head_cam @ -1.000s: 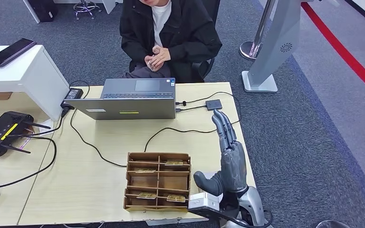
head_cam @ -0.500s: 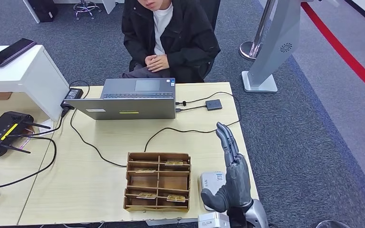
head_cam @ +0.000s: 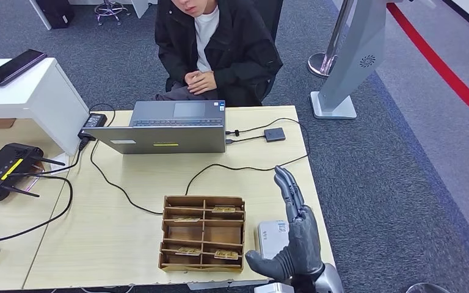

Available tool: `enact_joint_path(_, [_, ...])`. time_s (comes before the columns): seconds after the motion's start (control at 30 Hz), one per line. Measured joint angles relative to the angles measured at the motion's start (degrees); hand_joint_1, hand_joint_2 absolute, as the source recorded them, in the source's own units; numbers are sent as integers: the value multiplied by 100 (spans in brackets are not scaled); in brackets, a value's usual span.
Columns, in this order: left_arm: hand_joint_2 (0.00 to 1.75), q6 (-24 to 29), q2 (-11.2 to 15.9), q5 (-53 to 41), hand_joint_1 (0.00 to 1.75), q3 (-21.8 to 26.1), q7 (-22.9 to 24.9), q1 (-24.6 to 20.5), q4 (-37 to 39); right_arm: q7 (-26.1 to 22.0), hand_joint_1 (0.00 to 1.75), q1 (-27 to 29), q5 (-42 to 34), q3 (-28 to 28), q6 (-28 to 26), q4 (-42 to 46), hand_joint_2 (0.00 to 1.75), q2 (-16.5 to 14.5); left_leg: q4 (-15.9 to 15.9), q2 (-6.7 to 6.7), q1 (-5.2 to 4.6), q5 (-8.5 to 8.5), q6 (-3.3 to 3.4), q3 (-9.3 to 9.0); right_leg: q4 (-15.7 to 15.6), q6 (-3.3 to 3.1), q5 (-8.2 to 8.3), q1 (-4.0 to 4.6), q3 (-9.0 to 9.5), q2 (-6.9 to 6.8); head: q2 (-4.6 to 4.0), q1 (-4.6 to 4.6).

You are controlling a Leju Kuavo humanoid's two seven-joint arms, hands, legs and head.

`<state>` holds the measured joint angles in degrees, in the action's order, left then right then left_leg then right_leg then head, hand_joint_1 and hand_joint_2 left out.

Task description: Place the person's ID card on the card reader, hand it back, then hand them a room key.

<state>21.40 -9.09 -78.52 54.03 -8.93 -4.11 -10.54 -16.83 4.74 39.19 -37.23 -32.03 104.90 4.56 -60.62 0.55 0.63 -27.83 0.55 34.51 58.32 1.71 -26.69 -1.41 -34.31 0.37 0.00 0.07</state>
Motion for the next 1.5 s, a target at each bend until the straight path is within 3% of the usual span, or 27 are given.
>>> enact_joint_path(0.63, [0, -17, -2, -79, 0, 0, 40, -2, 0, 599, 0, -250, 1371, -261, 125, -332, 175, 57, 0, 0, 0, 0, 0, 0, 0, 0, 0, 0, 0, 0, 0, 0])
enact_joint_path(1.1, [0, -54, -2, -178, 0, 0, 80, -6, 0, 1417, 0, -667, 2574, -592, 360, -913, 175, 137, 0, 0, 0, 0, 0, 0, 0, 0, 0, 0, 0, 0, 0, 0])
enact_joint_path(1.5, [0, -101, -2, -232, 0, -2, 98, -13, 0, 1888, 0, -895, 3107, -771, 543, -1354, 175, 143, 0, 0, 0, 0, 0, 0, 0, 0, 0, 0, 0, 0, 0, 0])
